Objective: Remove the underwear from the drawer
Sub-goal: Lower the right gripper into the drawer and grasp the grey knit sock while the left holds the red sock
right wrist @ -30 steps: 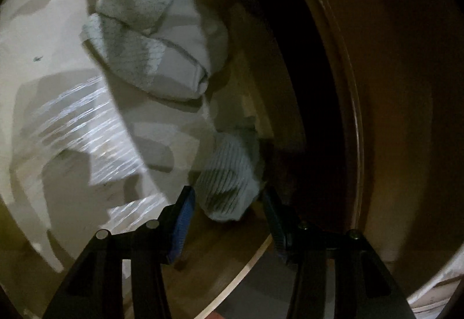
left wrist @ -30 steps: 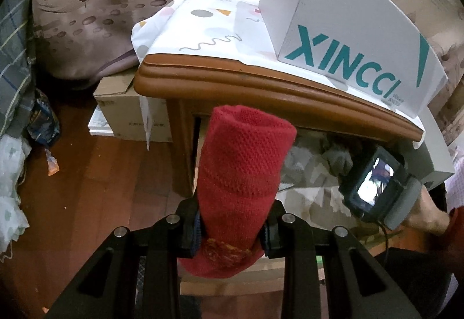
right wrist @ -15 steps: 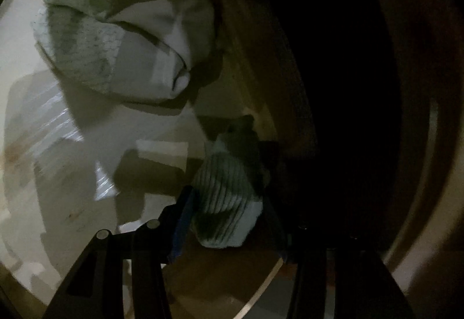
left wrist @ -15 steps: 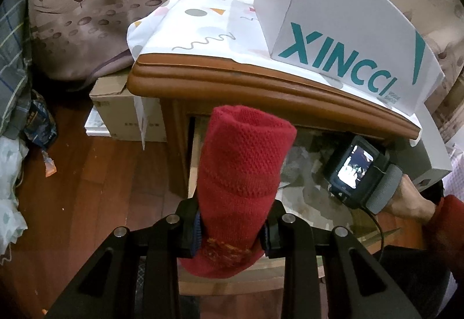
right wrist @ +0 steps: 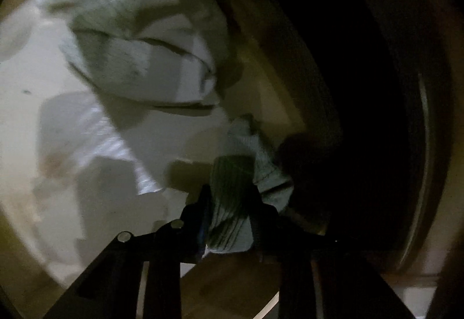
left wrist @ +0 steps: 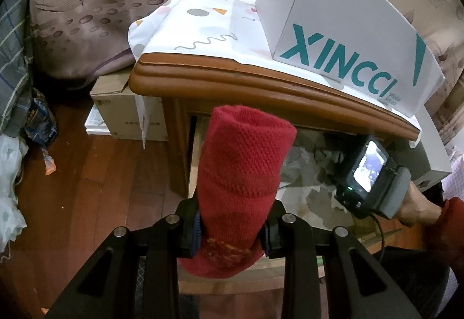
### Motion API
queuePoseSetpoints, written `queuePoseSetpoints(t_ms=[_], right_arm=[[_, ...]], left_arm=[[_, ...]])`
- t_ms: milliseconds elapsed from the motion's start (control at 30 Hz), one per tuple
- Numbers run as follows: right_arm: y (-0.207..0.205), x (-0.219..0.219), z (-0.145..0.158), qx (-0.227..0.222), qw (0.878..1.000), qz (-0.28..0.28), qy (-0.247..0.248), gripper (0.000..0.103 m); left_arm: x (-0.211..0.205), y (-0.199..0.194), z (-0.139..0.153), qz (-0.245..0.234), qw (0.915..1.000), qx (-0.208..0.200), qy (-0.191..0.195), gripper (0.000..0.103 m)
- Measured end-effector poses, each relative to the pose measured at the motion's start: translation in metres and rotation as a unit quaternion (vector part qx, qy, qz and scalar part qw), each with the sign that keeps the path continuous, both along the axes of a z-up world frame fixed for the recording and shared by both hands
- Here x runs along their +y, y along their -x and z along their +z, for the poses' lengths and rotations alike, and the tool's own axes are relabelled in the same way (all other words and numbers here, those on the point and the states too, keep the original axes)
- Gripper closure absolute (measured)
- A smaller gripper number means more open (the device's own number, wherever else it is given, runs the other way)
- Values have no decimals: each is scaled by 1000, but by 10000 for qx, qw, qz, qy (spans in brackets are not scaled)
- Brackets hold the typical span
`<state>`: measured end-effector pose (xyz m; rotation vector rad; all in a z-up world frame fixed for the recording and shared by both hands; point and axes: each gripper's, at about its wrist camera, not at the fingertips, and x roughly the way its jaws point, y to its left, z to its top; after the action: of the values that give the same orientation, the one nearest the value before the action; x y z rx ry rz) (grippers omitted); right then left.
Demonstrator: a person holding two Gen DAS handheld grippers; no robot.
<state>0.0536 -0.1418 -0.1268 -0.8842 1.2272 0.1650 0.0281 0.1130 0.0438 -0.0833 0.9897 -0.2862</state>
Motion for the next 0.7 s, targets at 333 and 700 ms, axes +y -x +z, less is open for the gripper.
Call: queuePoseSetpoints(t_ms=[333,700], right_arm=[[24,12,27,854,9896,59,-1154,74],[23,24,30,775,9899,150,-1180,39]], left_arm=[[3,-1,-1,21,10000,28,33,75],[3,-2,-1,37,10000,31,45,75]])
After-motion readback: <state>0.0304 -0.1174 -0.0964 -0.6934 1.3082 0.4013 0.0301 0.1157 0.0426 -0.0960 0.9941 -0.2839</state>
